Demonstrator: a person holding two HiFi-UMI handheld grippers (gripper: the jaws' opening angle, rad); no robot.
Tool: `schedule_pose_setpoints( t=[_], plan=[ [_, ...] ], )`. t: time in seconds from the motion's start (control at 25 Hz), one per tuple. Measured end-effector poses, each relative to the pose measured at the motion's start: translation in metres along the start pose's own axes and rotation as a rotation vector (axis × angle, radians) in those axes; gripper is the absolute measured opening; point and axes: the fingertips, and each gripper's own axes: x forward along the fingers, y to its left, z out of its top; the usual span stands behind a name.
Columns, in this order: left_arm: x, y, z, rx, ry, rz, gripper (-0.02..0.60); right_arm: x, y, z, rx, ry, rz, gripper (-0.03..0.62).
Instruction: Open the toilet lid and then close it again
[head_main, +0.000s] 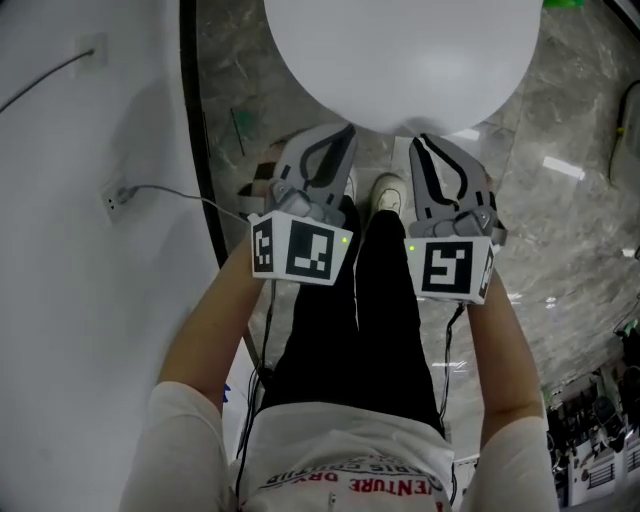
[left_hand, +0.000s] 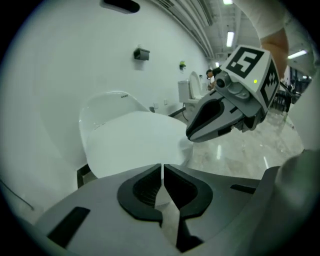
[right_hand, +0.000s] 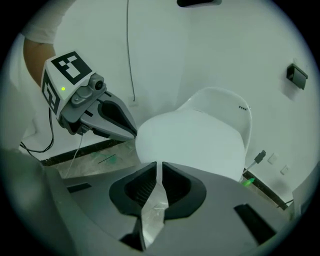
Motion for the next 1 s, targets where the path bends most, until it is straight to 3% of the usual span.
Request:
schedule_pose_setpoints(
  t=[0.12, 0.24, 0.36, 0.44, 0.68, 1.0],
  plan=[
    [0.009, -0.006, -0.004, 0.105, 0.012, 0.01, 0.1, 0.004, 0.004, -0.008, -0.121, 0.024, -0.018, 0.018],
    [0.015, -0.009, -0.005, 0.258, 0.025, 0.048, 0.141, 0.005, 0.007, -0.012, -0.375, 0.036, -0.094, 0.022],
    [0.019, -0.012, -0.01, 0.435, 0.064, 0.078, 0.173, 0.011, 0.014, -0.023, -0.588, 0.083, -0.128, 0.09],
    [0.022, -0.014, -0.012, 0.498, 0.085, 0.088, 0.173, 0.014, 0.015, -0.027, -0.622, 0.102, -0.133, 0.091],
    [0.029, -0.016, -0.011, 0.571, 0.084, 0.157, 0.173, 0.016, 0.008, -0.031, -0.689, 0.122, -0.202, 0.091],
    [0.029, -0.018, -0.01, 0.605, 0.087, 0.155, 0.164, 0.016, 0.008, -0.031, -0.714, 0.134, -0.221, 0.091]
  ],
)
